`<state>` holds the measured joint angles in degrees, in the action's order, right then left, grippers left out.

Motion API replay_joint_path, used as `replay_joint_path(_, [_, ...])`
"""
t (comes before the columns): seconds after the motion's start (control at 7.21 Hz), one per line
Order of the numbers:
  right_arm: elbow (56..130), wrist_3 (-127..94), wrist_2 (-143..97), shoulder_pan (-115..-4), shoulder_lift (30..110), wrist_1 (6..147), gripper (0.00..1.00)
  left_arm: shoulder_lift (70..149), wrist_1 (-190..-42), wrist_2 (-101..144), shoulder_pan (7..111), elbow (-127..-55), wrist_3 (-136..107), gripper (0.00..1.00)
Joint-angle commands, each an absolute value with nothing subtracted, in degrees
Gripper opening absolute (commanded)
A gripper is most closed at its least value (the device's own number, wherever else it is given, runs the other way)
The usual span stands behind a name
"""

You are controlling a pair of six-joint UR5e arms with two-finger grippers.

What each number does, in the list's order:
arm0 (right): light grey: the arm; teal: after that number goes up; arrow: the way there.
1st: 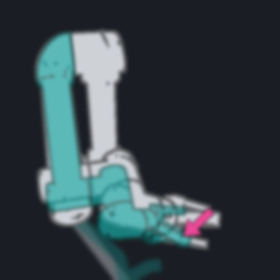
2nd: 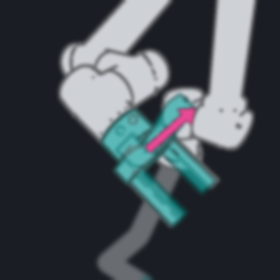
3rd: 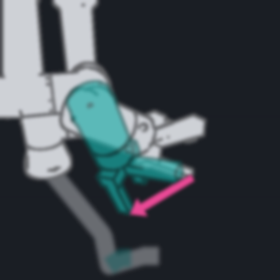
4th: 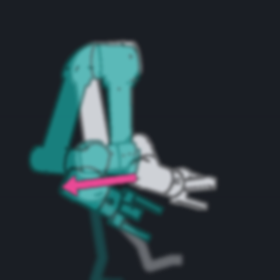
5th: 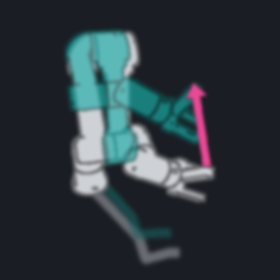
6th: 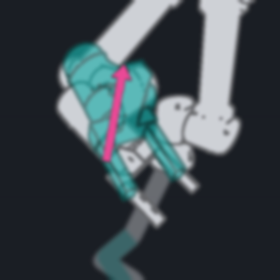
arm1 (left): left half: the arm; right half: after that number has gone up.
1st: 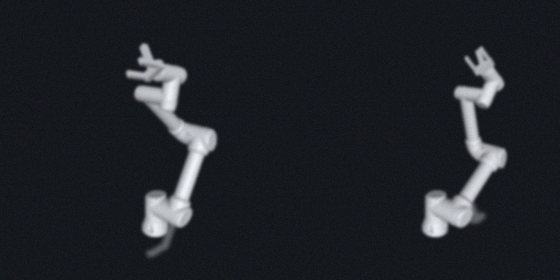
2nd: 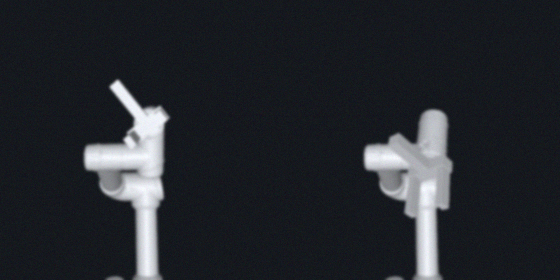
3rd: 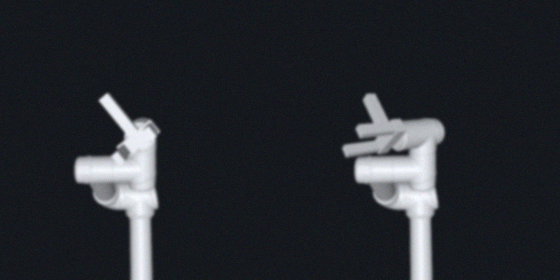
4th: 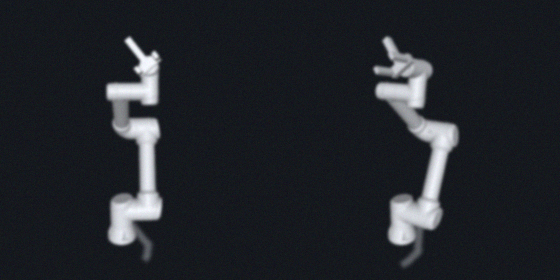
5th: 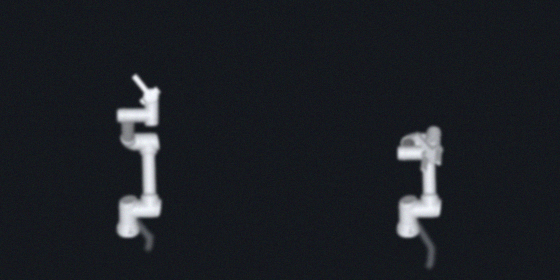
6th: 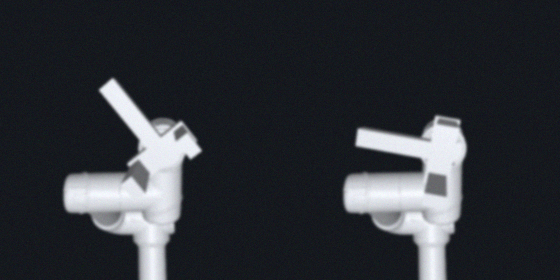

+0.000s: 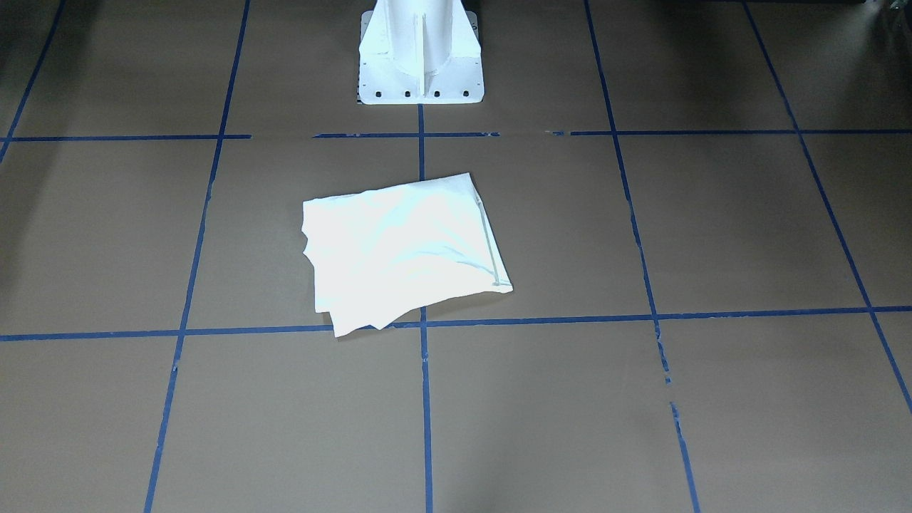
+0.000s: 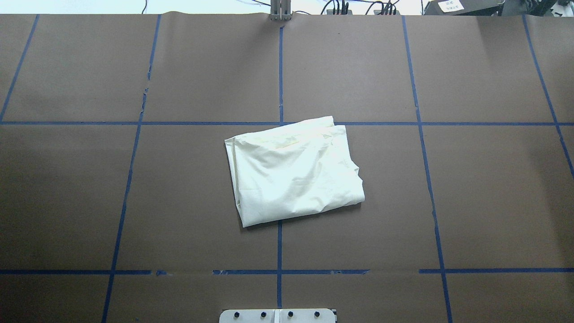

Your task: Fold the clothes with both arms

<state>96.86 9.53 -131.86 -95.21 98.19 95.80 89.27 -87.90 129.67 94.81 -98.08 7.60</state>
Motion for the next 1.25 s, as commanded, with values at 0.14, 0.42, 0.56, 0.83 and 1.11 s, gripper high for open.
replay_joint_path(0.14, [96.77,9.32,-131.84,-95.19,98.09,95.8,1.0,88.06,-88.59,132.52,94.92,-97.83,6.24,1.0])
replay_joint_path(0.42, [96.94,9.32,-131.92,-95.19,98.0,95.8,1.0,88.5,-89.64,133.33,94.83,-98.34,3.61,1.0])
replay_joint_path(0.56, [96.86,9.4,-131.92,-95.19,97.65,95.8,1.0,88.77,-90.0,133.33,94.75,-98.61,3.6,1.0])
replay_joint_path(0.83, [97.03,9.32,-131.92,-95.1,97.3,95.8,1.0,88.95,-89.91,133.16,94.48,-98.61,4.22,1.0])
replay_joint_path(1.11, [97.21,9.32,-131.84,-95.1,97.29,95.8,1.0,88.24,-89.91,133.06,94.57,-98.69,4.3,1.0])
